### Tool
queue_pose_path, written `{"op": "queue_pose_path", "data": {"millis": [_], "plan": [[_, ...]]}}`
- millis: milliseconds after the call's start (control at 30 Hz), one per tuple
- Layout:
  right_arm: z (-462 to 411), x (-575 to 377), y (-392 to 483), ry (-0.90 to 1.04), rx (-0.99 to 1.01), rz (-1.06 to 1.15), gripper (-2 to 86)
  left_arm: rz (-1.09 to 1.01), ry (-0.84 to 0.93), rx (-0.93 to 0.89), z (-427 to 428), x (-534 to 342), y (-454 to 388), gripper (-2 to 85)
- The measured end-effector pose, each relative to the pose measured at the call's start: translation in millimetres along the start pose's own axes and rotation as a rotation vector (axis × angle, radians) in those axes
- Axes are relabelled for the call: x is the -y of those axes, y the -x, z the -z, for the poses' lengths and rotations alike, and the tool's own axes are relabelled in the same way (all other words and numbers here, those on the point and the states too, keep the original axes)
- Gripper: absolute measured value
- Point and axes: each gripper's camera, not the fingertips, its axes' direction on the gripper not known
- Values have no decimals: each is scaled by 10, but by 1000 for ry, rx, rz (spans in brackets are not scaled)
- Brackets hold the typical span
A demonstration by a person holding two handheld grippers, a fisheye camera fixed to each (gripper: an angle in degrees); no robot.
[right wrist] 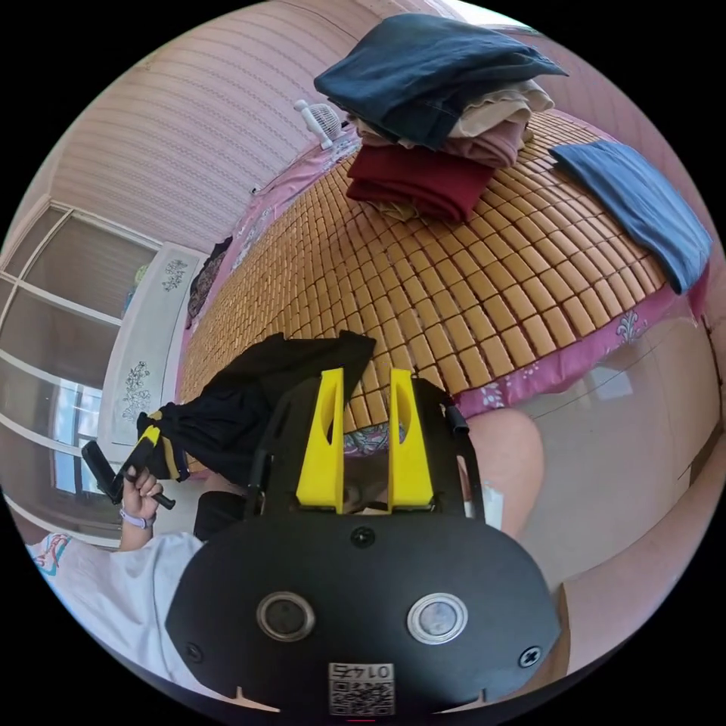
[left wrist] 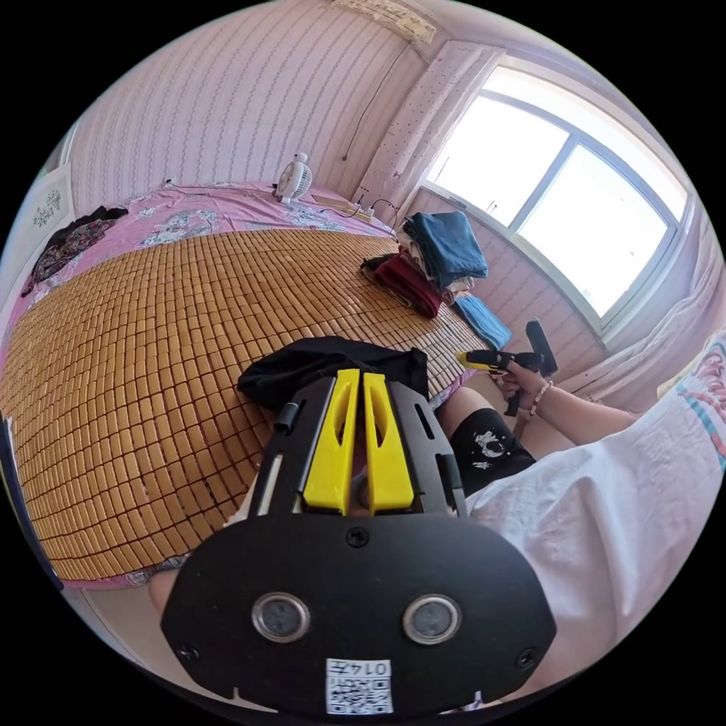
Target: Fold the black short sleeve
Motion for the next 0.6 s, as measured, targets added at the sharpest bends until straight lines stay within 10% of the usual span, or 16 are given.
{"op": "queue_pose_path", "data": {"millis": [600], "plan": [[-868,568,800,115,-398,301,16,21,34,32,-347,-313,432,-10]]}}
